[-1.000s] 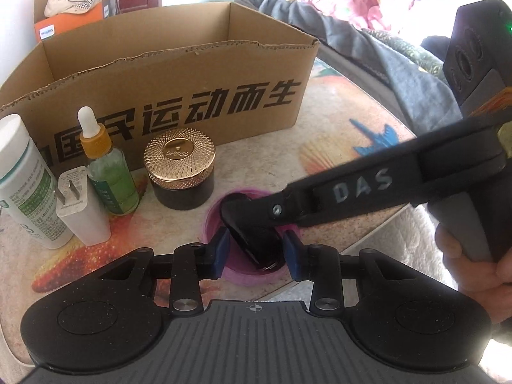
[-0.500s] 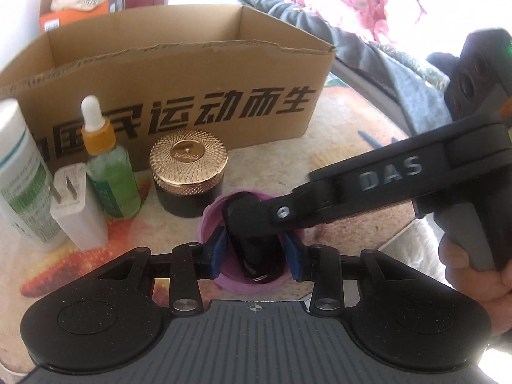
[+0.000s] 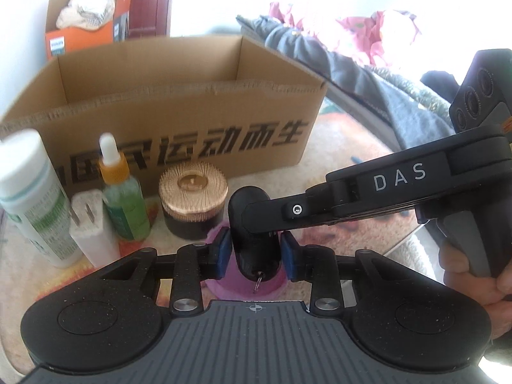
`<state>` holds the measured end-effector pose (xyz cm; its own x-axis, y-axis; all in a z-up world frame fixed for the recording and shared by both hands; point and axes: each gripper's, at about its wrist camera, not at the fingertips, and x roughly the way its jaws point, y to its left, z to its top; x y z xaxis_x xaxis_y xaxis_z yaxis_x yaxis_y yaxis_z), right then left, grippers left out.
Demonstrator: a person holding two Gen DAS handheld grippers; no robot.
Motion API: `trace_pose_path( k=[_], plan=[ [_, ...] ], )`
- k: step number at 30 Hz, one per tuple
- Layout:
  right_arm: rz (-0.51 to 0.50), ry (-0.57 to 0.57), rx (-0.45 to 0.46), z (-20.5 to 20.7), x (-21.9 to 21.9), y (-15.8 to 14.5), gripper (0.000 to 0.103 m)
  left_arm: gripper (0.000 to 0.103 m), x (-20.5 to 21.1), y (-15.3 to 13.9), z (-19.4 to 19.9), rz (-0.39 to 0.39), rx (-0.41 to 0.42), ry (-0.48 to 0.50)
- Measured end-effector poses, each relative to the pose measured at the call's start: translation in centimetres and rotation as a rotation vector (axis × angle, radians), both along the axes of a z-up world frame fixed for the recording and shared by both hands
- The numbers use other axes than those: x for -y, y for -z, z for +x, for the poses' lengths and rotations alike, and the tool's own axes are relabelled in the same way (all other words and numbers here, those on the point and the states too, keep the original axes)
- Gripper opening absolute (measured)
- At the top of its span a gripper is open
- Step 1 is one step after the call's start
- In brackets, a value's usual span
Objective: Organize rigid objects
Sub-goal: 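Carry the black item into the cardboard box and open the right gripper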
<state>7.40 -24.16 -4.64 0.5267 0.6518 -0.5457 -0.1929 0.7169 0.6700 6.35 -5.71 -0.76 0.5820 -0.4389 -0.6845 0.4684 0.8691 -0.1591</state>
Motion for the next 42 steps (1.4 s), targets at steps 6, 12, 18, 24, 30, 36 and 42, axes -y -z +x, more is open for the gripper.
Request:
trace_pose_path(
  k=[6,12,18,24,30,36,42],
  plan=[
    [0.002,-0.022,0.122,-0.5,-0.5,-4.3,0.018,0.032,-1.0,-3.9,-0.8,-0.011,0.096,-0.018],
    [0.0,-0.098,0.244,2.4,-2.4,-9.4,0.018,0.03,-2.0,-8.5,1.5,0.009,0.173,-0.06],
    [-0.004,-0.173,0.227,9.8,-5.1,-12.0,0.018,0.03,-3.6,-11.0,7.6,0.036,0.143,-0.122],
    [0.064,-0.23,-0.003,20.1,-7.5,-9.1,0.018,0.029,-5.6,-9.2,15.9,0.124,0.002,-0.173],
    [0.054,-0.238,-0.168,27.5,-9.9,-4.4,0.018,0.029,-6.8,-5.9,22.2,0.217,-0.123,-0.222],
    [0.017,-0.223,-0.24,31.3,-11.3,-1.1,0.018,0.03,-6.5,-4.7,24.2,0.318,-0.128,-0.248],
    [-0.019,-0.199,-0.265,32.5,-11.5,1.0,0.02,0.03,-6.4,-4.6,24.2,0.31,-0.127,-0.251]
  ],
)
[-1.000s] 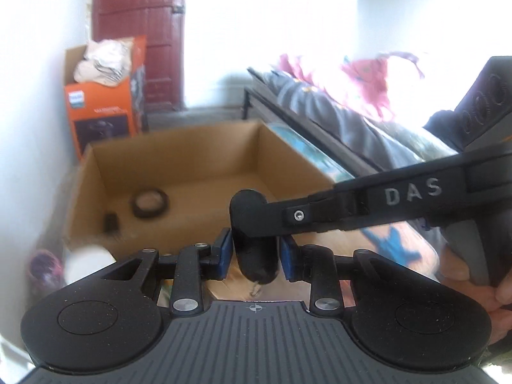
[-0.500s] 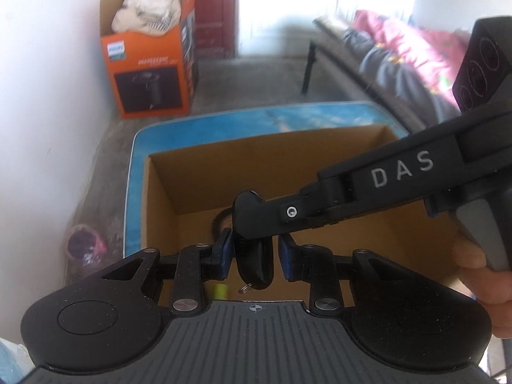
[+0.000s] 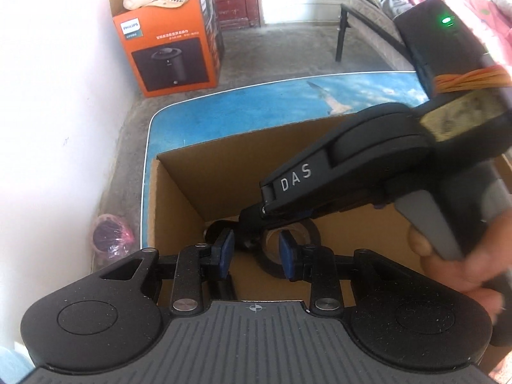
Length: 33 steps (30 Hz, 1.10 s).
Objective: Organize rigid objects
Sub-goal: 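Carry the black item into the cardboard box and open the right gripper, then move the right gripper to the pink bowl and grasp its rim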
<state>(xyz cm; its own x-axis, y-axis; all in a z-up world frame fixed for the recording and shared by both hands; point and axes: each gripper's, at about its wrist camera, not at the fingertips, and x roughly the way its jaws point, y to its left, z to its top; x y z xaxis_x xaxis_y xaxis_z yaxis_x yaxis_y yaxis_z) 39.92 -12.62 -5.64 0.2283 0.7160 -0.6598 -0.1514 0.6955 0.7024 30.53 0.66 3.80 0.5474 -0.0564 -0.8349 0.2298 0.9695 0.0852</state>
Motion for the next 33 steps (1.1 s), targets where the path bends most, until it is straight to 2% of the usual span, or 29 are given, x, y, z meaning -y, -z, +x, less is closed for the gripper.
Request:
trace_pose_path(
  k=[4,10,16,20,26,30,33],
  plan=[
    [0.017,0.029,-0.011,-0.4,1.0,-0.1,0.02,0.032,0.0,-0.7,-1.0,-0.027,0.014,0.006],
    [0.077,0.074,0.061,-4.3,4.2,-3.6,0.02,0.039,-0.7,-3.3,-3.9,-0.084,0.079,0.026],
    [0.189,0.101,0.148,-11.2,9.5,-7.6,0.02,0.05,-1.3,-6.7,-10.2,-0.176,0.182,0.092],
    [0.201,0.117,0.191,-16.5,12.5,-9.4,0.021,0.058,-1.3,-7.6,-14.9,-0.246,0.223,0.157],
    [0.176,0.149,0.241,-25.0,15.2,-8.4,0.024,0.065,0.2,-5.7,-20.4,-0.323,0.208,0.244],
    [0.096,0.196,0.27,-30.1,15.7,-6.3,0.026,0.072,1.8,-2.8,-23.1,-0.344,0.136,0.302],
    [0.028,0.224,0.271,-32.3,15.1,-4.5,0.026,0.073,3.4,0.0,-24.0,-0.341,0.051,0.321]
  ],
)
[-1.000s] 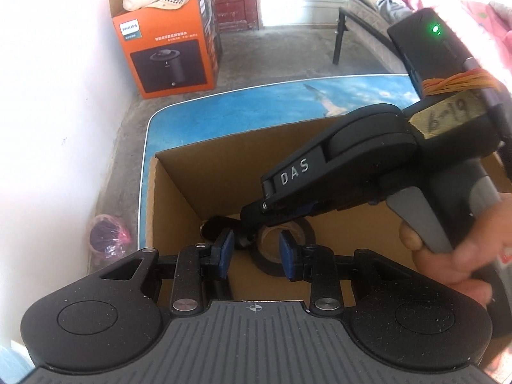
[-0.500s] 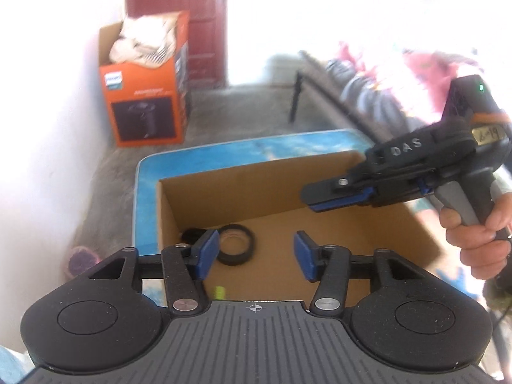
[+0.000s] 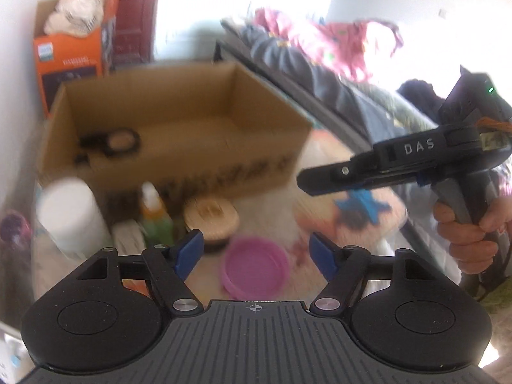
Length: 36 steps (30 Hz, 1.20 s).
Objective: Organize rigid objects
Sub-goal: 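Move the right gripper to the pink bowl and grasp its rim, then lift the pink bowl off the table with the right gripper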
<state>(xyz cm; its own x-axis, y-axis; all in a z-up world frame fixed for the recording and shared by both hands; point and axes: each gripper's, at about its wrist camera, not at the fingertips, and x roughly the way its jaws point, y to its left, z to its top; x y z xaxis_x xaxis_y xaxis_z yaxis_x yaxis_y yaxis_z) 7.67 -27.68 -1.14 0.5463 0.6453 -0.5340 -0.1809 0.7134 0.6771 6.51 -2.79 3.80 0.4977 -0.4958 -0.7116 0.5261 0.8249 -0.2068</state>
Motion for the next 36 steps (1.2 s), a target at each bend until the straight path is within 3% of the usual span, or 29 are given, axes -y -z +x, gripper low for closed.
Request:
trace_pose_path(
  k=[4,12,24,36],
  plan=[
    [-0.111,0.02,0.009,-1.8,-1.5,1.7,0.026,0.073,2.2,3.0,-0.8,0.076,-0.028,-0.006],
    [-0.243,0.004,0.054,-2.4,-3.9,3.5,0.026,0.073,3.7,5.9,-2.0,0.245,0.061,-0.009],
    [-0.262,-0.015,0.025,-1.5,-4.7,5.9,0.026,0.073,4.7,7.8,-1.0,0.264,0.054,-0.012],
    [-0.217,0.005,0.045,-2.0,-3.8,6.2,0.024,0.072,5.3,7.8,-1.3,0.269,0.09,-0.017]
  ],
)
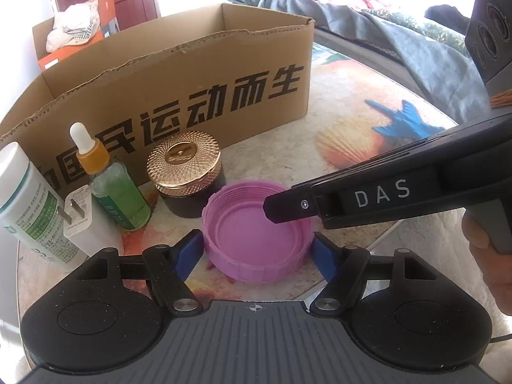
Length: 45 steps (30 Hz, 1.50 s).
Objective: Organize rigid objects
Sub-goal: 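Lift the pink bowl off the table with the right gripper, then carry the pink bowl into the box and open the right gripper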
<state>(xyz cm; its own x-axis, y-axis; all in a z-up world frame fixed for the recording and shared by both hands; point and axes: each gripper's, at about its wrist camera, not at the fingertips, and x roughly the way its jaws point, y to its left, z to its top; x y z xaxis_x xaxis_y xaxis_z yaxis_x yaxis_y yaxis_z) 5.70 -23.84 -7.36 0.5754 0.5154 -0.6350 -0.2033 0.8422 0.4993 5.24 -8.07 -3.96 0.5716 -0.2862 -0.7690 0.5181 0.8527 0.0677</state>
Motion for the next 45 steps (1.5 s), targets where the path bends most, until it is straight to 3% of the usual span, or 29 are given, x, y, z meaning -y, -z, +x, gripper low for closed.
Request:
trace_pose_path(
  k=[8,14,18,21,25,28,32,38,45],
  plan=[
    [-0.008,0.027,0.07,-2.0,0.8,-3.1,0.024,0.072,0.2,-2.8,-1.4,-0.036,0.064,0.017],
    [-0.032,0.005,0.237,-2.3,0.5,-9.3,0.024,0.072,-0.1,-8.0,-2.0,-0.05,0.231,0.009],
    [-0.048,-0.046,0.324,0.5,-0.4,-13.5,0.024,0.072,-0.9,-11.7,-0.1,-0.045,0.321,-0.012],
    [-0.047,-0.089,0.309,4.7,-1.3,-15.3,0.024,0.072,-1.4,-13.4,3.0,-0.035,0.323,-0.026],
    [-0.012,-0.158,0.147,12.0,-2.2,-15.0,0.024,0.072,-2.5,-13.1,9.2,-0.032,0.161,-0.068],
    [0.012,-0.193,-0.003,16.9,-2.8,-12.9,0.024,0.072,-3.7,-11.4,13.6,-0.055,-0.009,-0.092],
    [-0.013,-0.24,-0.122,20.7,-4.3,-9.9,0.024,0.072,-5.2,-8.7,17.2,-0.066,-0.183,-0.133],
    [-0.043,-0.309,-0.269,24.1,-6.1,-6.0,0.024,0.072,-5.6,-6.5,19.9,-0.009,-0.296,-0.167],
    [-0.081,-0.36,-0.365,25.3,-7.2,-4.0,0.025,0.073,-5.9,-5.0,20.9,0.003,-0.369,-0.165]
  ],
)
